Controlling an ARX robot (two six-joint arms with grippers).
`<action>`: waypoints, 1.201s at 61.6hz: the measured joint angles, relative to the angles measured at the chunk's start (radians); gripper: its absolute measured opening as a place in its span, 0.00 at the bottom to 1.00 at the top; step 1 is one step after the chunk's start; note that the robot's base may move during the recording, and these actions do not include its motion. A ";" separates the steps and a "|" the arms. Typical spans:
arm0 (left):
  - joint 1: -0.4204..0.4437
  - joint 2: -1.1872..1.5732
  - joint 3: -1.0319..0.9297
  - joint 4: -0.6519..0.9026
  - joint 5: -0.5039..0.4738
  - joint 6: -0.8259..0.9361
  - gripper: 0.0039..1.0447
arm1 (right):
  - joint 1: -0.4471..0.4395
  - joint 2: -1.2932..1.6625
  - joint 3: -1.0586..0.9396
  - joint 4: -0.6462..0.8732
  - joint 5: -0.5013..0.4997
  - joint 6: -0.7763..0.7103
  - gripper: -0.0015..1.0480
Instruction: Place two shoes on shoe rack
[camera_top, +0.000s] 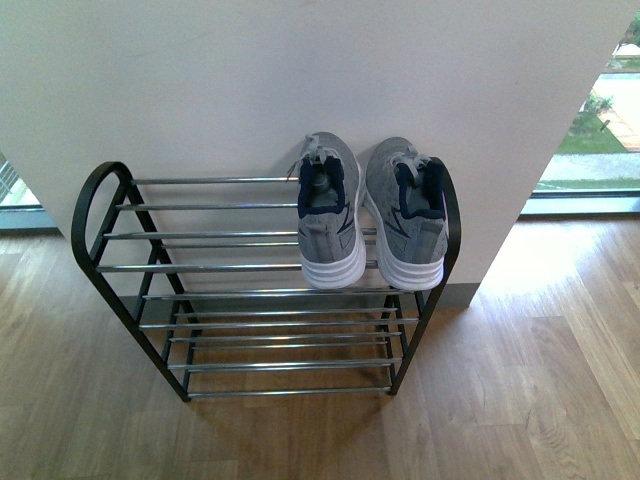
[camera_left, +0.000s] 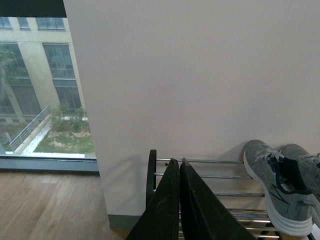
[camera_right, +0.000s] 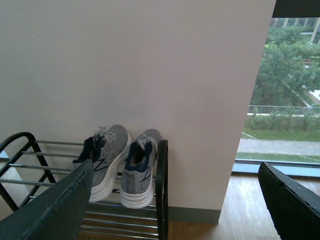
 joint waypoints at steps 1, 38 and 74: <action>0.000 -0.005 0.000 -0.006 0.000 0.000 0.01 | 0.000 0.000 0.000 0.000 0.000 0.000 0.91; 0.000 -0.240 0.000 -0.233 0.000 0.001 0.01 | 0.000 0.000 0.000 0.000 0.000 0.000 0.91; 0.000 -0.435 0.000 -0.447 0.000 0.001 0.01 | 0.000 0.000 0.000 0.000 0.000 0.000 0.91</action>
